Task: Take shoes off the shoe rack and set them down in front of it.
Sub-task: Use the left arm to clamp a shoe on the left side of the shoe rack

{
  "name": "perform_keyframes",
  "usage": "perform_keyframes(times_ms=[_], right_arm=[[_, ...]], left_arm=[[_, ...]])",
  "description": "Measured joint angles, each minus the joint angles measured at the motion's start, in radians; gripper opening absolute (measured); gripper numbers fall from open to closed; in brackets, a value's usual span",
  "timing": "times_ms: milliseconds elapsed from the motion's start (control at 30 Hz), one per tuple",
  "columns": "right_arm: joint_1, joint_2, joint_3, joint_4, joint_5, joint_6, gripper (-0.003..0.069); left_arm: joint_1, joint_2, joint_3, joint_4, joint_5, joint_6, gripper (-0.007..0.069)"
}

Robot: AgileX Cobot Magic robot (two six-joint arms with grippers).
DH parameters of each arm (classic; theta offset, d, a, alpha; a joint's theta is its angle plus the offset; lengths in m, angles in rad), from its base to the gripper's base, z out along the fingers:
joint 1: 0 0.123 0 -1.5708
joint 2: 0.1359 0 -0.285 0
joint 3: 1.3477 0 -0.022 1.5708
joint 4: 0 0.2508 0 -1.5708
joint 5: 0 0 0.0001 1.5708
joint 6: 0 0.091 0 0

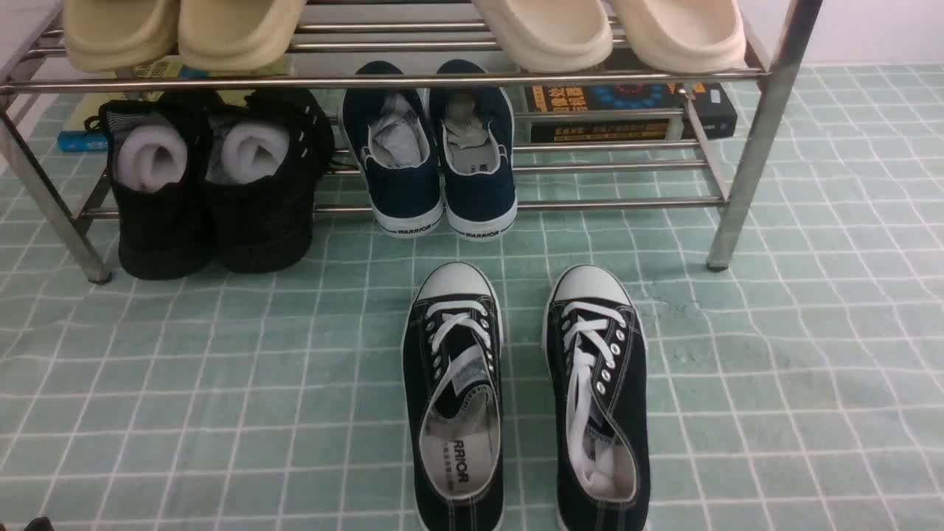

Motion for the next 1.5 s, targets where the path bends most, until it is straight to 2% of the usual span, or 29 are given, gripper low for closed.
perform_keyframes(times_ms=[633, 700, 767, 800, 833, 900, 1000, 1200, 1367, 1500], right_arm=[[0.0, 0.0, 0.0, 0.0, 0.0, 0.0, 0.0174], [0.0, 0.0, 0.0, 0.0, 0.0, 0.0, 0.0178], [0.0, 0.0, 0.0, 0.0, 0.0, 0.0, 0.0183], [0.0, 0.0, 0.0, 0.0, 0.0, 0.0, 0.0183], [0.0, 0.0, 0.0, 0.0, 0.0, 0.0, 0.0185], [0.0, 0.0, 0.0, 0.0, 0.0, 0.0, 0.019], [0.0, 0.0, 0.0, 0.0, 0.0, 0.0, 0.0193], [0.0, 0.0, 0.0, 0.0, 0.0, 0.0, 0.02], [0.0, 0.0, 0.0, 0.0, 0.0, 0.0, 0.02], [0.0, 0.0, 0.0, 0.0, 0.0, 0.0, 0.02]], left_arm=[[0.0, 0.0, 0.0, 0.035, 0.0, -0.008, 0.0242], [0.0, 0.0, 0.0, -0.033, -0.001, -0.072, 0.0242], [0.0, 0.0, 0.0, -0.171, -0.005, -0.193, 0.0242], [0.0, 0.0, 0.0, -0.189, -0.005, -0.223, 0.0242], [0.0, 0.0, 0.0, -0.312, -0.005, -0.333, 0.0242], [0.0, 0.0, 0.002, -0.465, -0.004, -0.461, 0.0242], [0.0, 0.0, 0.006, -0.592, -0.005, -0.607, 0.0242], [0.0, 0.0, 0.009, -0.616, -0.025, -0.654, 0.0242], [0.0, 0.0, 0.009, -0.618, -0.035, -0.627, 0.0212], [0.0, 0.011, -0.056, -0.591, -0.02, -0.55, 0.0059]])
